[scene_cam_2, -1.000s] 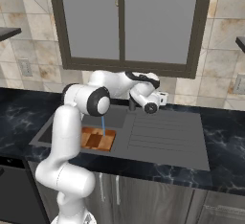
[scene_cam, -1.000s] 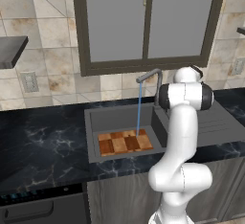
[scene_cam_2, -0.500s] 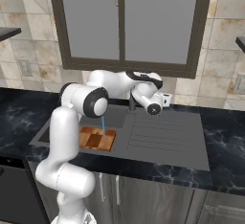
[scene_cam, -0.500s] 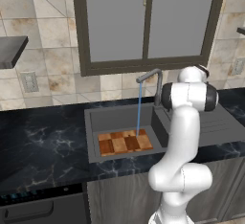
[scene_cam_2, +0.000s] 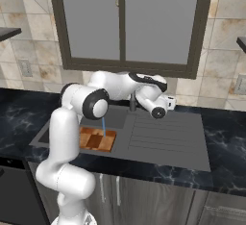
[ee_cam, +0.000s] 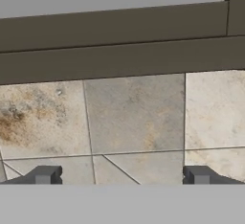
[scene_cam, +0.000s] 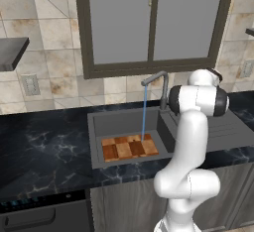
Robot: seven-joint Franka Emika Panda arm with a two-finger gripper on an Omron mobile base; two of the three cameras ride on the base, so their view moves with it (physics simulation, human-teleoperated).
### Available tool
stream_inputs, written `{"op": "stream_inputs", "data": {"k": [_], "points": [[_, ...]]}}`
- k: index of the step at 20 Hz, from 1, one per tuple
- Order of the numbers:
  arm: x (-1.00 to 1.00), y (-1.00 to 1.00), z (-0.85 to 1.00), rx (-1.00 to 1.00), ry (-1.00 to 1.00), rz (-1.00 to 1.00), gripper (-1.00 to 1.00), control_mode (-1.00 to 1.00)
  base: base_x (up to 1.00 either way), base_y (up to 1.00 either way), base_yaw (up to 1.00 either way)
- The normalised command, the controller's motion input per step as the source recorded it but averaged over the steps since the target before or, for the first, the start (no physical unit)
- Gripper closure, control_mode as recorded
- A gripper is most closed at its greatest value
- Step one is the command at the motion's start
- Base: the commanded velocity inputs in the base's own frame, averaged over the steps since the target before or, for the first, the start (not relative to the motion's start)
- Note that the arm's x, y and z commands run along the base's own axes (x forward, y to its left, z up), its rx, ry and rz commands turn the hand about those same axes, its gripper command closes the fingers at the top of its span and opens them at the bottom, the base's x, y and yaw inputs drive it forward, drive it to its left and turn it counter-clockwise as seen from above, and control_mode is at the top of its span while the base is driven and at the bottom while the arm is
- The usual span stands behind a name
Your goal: Turn on the sink faucet with hot water and rinse the cutting board for ten seconds, then turn off the faucet. Push the cutting board to reach the water if necessary.
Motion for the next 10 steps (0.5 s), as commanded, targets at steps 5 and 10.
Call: {"op": "stream_inputs", "data": {"k": [5, 10], "points": [[-0.11, -0.07, -0.03, 0.00, 0.00, 0.00, -1.00, -1.00, 0.00, 0.00, 0.00], [-0.08, 0.00, -0.12, 0.00, 0.00, 0.00, -1.00, -1.00, 0.00, 0.00, 0.00]]}}
